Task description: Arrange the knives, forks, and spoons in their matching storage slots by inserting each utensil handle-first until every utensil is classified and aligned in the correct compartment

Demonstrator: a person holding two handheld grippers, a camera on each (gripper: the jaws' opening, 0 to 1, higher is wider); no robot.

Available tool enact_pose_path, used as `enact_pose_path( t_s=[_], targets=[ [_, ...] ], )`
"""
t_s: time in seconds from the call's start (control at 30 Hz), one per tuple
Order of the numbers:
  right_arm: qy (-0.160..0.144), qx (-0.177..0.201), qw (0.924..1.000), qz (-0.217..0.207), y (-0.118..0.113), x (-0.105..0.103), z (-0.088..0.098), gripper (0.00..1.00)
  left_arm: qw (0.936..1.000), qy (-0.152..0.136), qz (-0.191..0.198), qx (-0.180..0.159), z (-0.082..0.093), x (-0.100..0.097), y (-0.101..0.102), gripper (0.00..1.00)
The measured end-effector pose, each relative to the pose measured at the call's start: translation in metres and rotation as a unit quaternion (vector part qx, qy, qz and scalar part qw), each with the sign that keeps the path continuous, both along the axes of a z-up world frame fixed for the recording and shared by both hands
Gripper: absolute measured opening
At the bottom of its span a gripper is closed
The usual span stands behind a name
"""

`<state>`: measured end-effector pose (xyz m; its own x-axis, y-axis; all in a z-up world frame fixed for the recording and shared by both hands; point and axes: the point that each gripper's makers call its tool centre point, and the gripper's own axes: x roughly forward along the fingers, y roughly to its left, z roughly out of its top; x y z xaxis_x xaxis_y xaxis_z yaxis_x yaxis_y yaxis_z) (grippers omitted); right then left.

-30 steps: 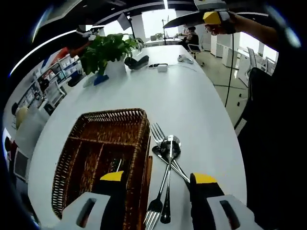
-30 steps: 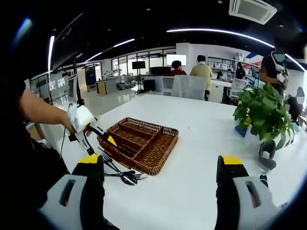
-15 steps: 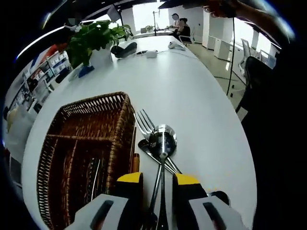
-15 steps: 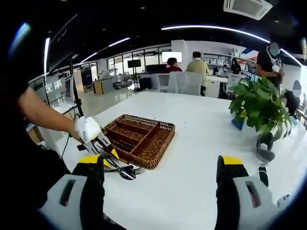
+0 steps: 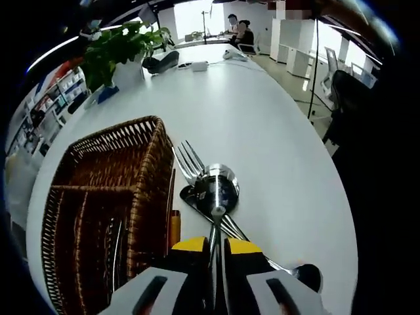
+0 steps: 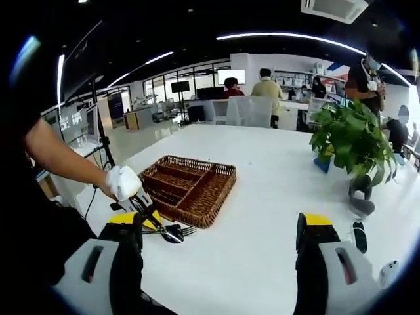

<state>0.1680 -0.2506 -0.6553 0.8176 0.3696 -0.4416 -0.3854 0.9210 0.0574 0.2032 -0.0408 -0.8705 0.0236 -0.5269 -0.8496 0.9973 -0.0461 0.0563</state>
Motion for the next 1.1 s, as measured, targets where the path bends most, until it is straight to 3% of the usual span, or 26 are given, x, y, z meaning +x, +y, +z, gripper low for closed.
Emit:
enact_pose_path(
  t_s=[0.33,0.43,0.63,0.7,1.1],
  targets=[
    [0.006,-0.003,1.0,0.002,-0.002,-0.002,-0.003,0.99,0.9993,0.01,-0.003,-0.037,0.0,-0.001,-0.007,0.04],
    [0.009,-0.004,1.0,0.001,-0.003,-0.002,-0.004,0.99,0.9982,0.014,0.013,-0.057,0.0,-0.001,-0.009,0.04],
    [0.015,-0.006,0.9999,0.002,-0.004,-0.003,-0.008,0.99,0.9963,0.005,0.018,-0.084,0.002,-0.001,-0.013,0.03],
    [0.016,-0.006,0.9998,0.004,-0.003,-0.003,-0.009,0.99,0.9959,0.016,0.031,-0.084,0.002,-0.001,-0.012,0.02],
    [0.015,-0.009,0.9998,0.007,0.001,-0.001,-0.007,0.99,0.9968,0.008,0.018,-0.077,0.004,-0.006,-0.009,0.01]
  ],
)
